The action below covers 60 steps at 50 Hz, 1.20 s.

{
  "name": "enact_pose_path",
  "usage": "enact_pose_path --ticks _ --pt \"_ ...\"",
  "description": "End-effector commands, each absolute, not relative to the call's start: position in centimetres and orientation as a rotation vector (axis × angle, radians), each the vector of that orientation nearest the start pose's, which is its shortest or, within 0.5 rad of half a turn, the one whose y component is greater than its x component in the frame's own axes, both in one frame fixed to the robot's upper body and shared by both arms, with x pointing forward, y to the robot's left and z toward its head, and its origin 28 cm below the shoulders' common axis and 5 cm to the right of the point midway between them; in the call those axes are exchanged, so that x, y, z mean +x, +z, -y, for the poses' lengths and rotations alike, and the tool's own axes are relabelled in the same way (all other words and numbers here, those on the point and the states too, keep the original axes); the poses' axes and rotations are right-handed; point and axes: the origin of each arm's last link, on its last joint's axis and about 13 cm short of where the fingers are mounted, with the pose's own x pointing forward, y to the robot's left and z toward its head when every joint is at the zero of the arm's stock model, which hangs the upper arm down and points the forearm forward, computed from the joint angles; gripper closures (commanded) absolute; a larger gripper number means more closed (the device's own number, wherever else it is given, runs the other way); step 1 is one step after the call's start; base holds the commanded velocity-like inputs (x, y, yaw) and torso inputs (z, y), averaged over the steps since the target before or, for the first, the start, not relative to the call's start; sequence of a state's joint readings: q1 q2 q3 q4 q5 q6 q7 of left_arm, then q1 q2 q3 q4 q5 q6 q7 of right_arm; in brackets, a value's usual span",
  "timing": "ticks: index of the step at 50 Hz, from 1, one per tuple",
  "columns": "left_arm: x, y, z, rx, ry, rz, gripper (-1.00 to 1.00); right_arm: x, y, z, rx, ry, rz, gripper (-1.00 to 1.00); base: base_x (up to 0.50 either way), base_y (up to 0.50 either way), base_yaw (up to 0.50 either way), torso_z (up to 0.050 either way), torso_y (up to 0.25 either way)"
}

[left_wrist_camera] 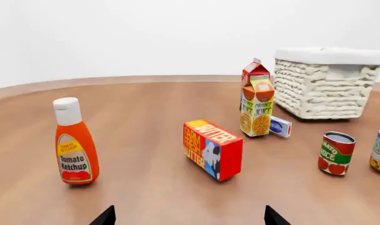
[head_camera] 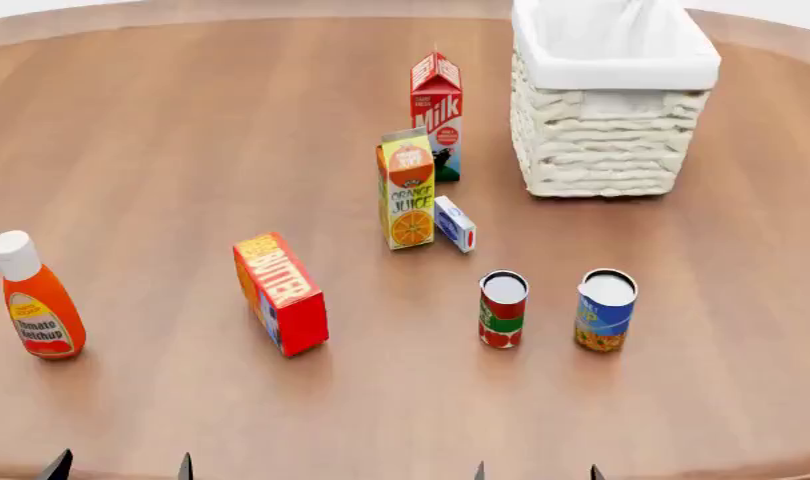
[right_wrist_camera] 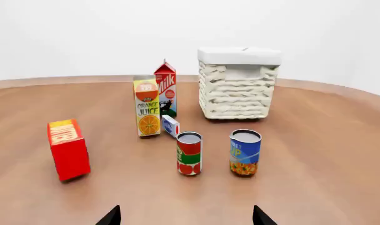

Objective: Pick up the tomato sauce, and put it in the basket.

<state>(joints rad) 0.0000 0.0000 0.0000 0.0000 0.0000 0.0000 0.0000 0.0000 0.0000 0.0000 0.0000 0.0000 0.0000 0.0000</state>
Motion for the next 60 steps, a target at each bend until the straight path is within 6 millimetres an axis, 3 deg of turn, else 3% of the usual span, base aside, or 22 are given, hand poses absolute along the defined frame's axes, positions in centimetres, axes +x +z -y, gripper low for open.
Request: enact_pose_path --ticks 1,6,16,23,38,60 --pt "21.0 1.4 -20.5 0.010 -0.001 0.005 -1.00 21.0 1.5 9.8 0.013 -0.007 0.004 -1.00 0.00 0.00 0.00 0.000 0.000" --pt "20.3 2.7 -20.4 0.029 0.000 0.066 -1.00 20.4 3.5 9.9 0.049 -0.015 0.071 -1.00 0.00 0.00 0.00 0.000 0.000" --pt "16.8 8.3 -20.5 0.027 0.012 0.290 -1.00 17.0 9.5 9.6 0.116 0.033 0.283 -1.00 0.00 0.00 0.00 0.000 0.000" --pt "14.4 10.9 -20.6 0.024 0.013 0.381 -1.00 15.4 11.4 9.4 0.103 0.062 0.346 -1.00 0.00 0.00 0.00 0.000 0.000" --pt "15.0 10.4 -20.7 0.027 0.012 0.356 -1.00 16.3 10.3 9.4 0.103 0.063 0.308 -1.00 0.30 0.00 0.00 0.000 0.000" --pt "14.9 10.5 -20.7 0.024 0.017 0.357 -1.00 16.0 10.6 9.4 0.107 0.067 0.308 -1.00 0.50 0.00 0.00 0.000 0.000"
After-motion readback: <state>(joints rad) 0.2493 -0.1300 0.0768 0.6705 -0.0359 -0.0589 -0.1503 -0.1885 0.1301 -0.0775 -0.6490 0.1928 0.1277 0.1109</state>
